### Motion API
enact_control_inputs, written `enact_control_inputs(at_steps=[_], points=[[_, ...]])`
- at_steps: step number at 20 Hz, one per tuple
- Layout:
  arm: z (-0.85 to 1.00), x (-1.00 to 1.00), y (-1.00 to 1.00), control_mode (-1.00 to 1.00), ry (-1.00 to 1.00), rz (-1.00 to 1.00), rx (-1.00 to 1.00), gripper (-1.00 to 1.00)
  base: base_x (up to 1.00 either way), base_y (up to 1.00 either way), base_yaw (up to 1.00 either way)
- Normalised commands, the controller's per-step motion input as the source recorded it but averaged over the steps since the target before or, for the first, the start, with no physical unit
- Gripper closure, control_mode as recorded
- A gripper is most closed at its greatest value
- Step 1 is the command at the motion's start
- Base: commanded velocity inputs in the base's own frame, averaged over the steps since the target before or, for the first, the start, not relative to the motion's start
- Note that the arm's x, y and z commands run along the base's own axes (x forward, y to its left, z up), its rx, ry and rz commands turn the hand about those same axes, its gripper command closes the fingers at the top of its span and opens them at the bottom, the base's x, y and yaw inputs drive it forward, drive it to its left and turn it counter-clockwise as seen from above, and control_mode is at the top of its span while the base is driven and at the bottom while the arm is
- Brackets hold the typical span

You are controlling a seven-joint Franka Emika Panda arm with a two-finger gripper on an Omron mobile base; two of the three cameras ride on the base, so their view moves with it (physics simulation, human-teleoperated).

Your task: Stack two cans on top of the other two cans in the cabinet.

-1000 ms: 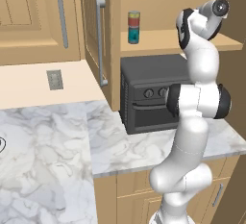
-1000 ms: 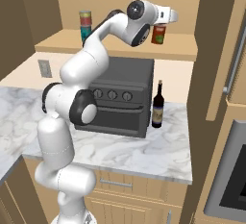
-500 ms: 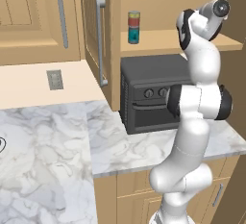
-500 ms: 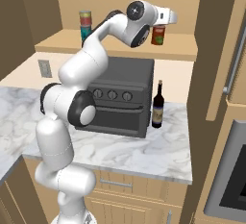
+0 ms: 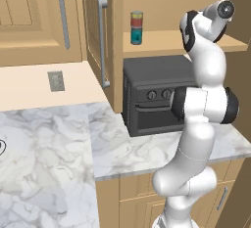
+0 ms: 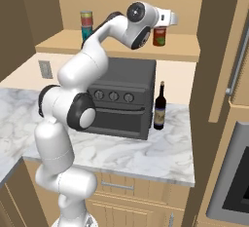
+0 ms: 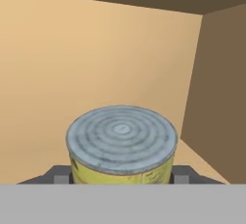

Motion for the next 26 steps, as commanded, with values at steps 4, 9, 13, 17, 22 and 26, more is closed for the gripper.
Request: enact_control_inputs(at_steps=[4, 9, 13, 17, 22, 26], points=[[-0.14, 0.01, 0.00, -1.00, 0.00, 0.00, 0.00, -1.00, 0.00, 0.00, 0.00], [-0.09, 0.00, -0.03, -1.00, 0.00, 0.00, 0.00, -1.00, 0.00, 0.00, 0.00], [-0.03, -0.07, -0.02, -1.00, 0.00, 0.00, 0.00, -1.00, 0.00, 0.00, 0.00], [-0.03, -0.22, 0.01, -1.00, 0.00, 0.00, 0.00, -1.00, 0.00, 0.00, 0.00], [-0.11, -0.34, 0.09, -1.00, 0.00, -0.04, 0.00, -1.00, 0.00, 0.00, 0.00], [-0.07, -0.46, 0.17, -1.00, 0.00, -0.08, 0.00, -1.00, 0.00, 0.00, 0.00]])
